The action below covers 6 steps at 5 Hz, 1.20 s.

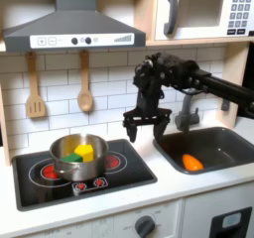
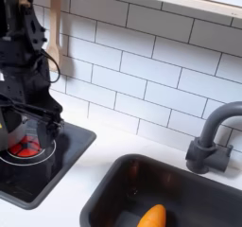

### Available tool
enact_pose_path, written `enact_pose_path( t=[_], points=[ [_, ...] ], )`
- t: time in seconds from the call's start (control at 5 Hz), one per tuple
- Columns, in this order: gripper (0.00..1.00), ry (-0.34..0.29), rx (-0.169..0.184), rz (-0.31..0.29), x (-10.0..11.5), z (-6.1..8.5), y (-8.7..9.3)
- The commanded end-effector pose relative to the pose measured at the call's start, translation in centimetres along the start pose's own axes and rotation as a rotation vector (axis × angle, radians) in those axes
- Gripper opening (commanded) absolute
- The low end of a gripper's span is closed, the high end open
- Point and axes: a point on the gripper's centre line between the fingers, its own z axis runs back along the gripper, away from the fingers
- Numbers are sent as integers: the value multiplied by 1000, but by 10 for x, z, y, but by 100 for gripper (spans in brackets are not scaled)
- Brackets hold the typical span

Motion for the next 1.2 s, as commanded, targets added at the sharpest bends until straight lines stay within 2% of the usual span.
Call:
enact_pose_path(
  t=[0.0,0.4,0.6,1.0],
  points=[
    [100,-5,-11,-81,-6,0,-24],
    [100,-21,-19,-172,-11,3,-51],
    [100,-25,-3,-233,-15,4,-65],
    [100,-32,-7,-229,-16,7,-65]
  ],
)
